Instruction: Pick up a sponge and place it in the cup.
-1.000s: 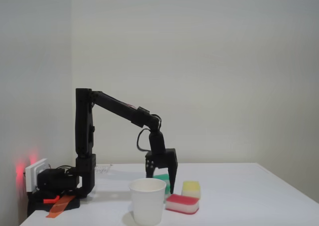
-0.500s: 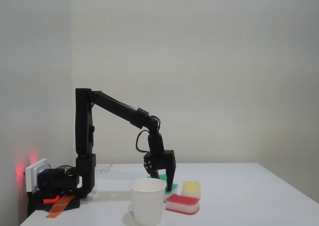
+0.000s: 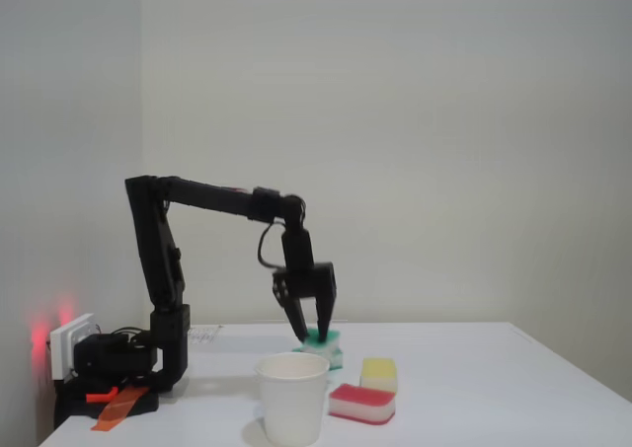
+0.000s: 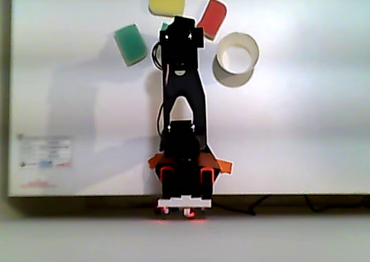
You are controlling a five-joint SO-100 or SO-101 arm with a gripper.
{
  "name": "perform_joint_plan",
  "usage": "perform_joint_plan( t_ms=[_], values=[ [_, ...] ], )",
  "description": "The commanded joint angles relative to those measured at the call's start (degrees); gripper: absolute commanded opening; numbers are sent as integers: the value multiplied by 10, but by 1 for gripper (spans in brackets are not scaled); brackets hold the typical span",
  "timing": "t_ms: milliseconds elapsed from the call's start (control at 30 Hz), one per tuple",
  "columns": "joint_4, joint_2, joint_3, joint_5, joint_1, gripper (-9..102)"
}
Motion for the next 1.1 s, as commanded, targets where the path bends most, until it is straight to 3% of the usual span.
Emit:
perform_joint_plan(
  t_ms=[0, 300, 533, 733, 1067],
  values=[
    [54, 37, -66, 8, 4, 0],
    [163, 65, -193, 1, 61, 0],
    [178, 109, -192, -13, 140, 0],
    [149, 152, -130, -33, 219, 0],
    [33, 179, -3, -109, 329, 0]
  ],
)
